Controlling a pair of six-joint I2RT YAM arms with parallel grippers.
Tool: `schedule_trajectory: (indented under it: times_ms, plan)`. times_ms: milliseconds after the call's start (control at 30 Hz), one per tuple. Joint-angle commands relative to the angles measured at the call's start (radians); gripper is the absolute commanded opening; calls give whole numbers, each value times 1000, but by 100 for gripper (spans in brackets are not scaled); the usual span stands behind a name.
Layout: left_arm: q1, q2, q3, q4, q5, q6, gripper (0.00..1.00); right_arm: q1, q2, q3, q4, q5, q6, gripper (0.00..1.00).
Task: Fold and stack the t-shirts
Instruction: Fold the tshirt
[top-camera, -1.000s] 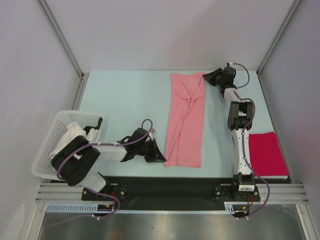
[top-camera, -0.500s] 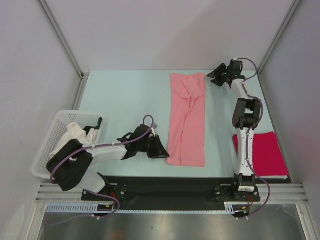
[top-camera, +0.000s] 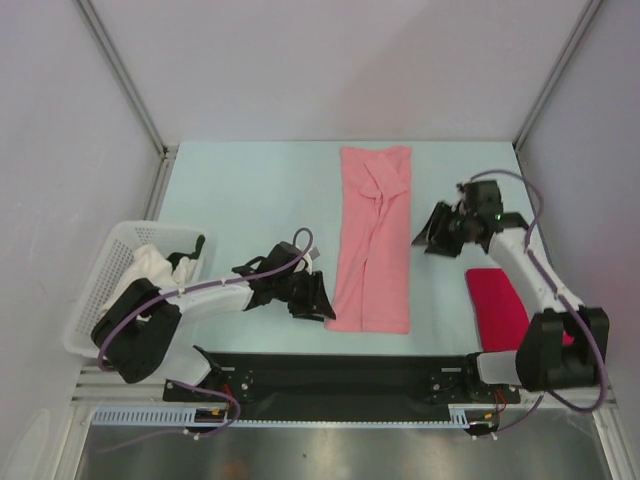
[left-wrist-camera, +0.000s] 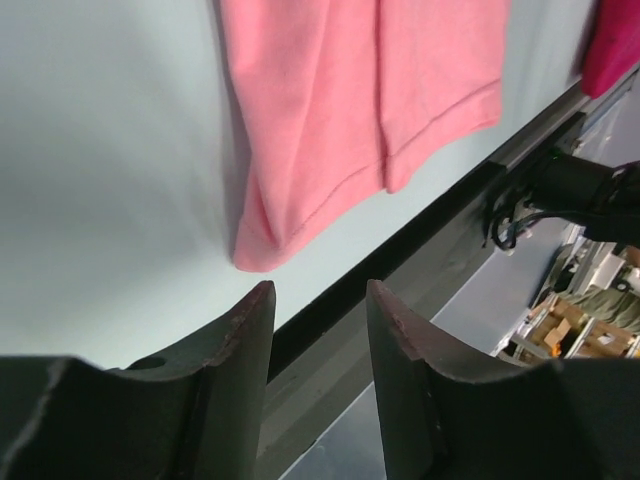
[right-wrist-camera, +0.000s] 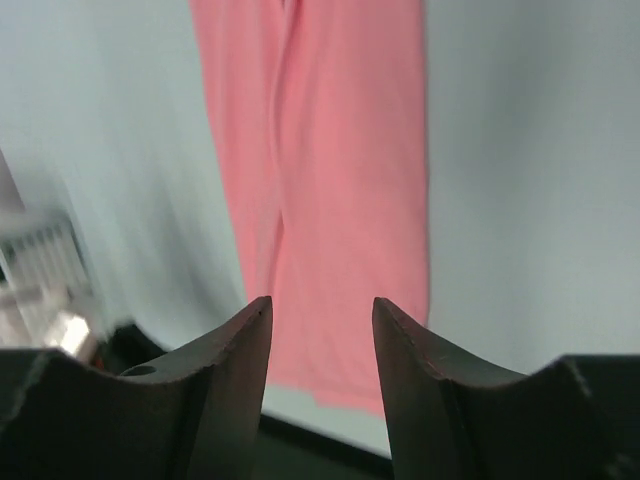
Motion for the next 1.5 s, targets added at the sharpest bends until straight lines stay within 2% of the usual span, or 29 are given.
schedule_trajectory:
  times_ms: [0, 100, 300, 433, 567, 833, 867, 967, 1033, 1100, 1200, 1267, 1333, 1467]
  plan:
    - [4, 37, 19, -11, 19, 67, 48, 91, -189, -274, -56, -27, 37, 49]
    - [10, 62, 27, -6, 19, 102, 48, 168, -314, -470, -27, -9, 95, 49]
    - [31, 159, 82, -17, 47, 157, 48, 182, -413, -647, 14, -42, 148, 50]
    - [50, 188, 96, -19, 44, 174, 48, 203, -350, -673, 83, -87, 169, 52]
    - [54, 225, 91, 38, 109, 151, 47, 208, -285, -704, 132, -111, 189, 50]
    - [54, 258, 64, 96, 143, 111, 45, 213, -285, -738, 161, -90, 203, 44]
    - [54, 264, 67, 96, 143, 113, 43, 213, -275, -739, 172, -97, 206, 38]
    - [53, 275, 64, 107, 156, 110, 36, 213, -247, -742, 189, -119, 211, 32]
    - [48, 283, 59, 121, 176, 98, 27, 211, -258, -754, 191, -116, 215, 27]
    - [37, 286, 56, 129, 179, 88, 17, 213, -271, -764, 189, -117, 226, 1]
    - [13, 289, 55, 144, 196, 52, 5, 214, -343, -755, 116, -66, 243, 0]
    - [-8, 274, 50, 185, 193, 26, 0, 214, -430, -721, -10, -13, 244, 0]
    - [-19, 249, 38, 211, 188, -30, 0, 214, -481, -699, -108, 42, 263, 0]
    - [-35, 232, -13, 314, 193, -116, 0, 216, -567, -730, -145, 31, 286, 0]
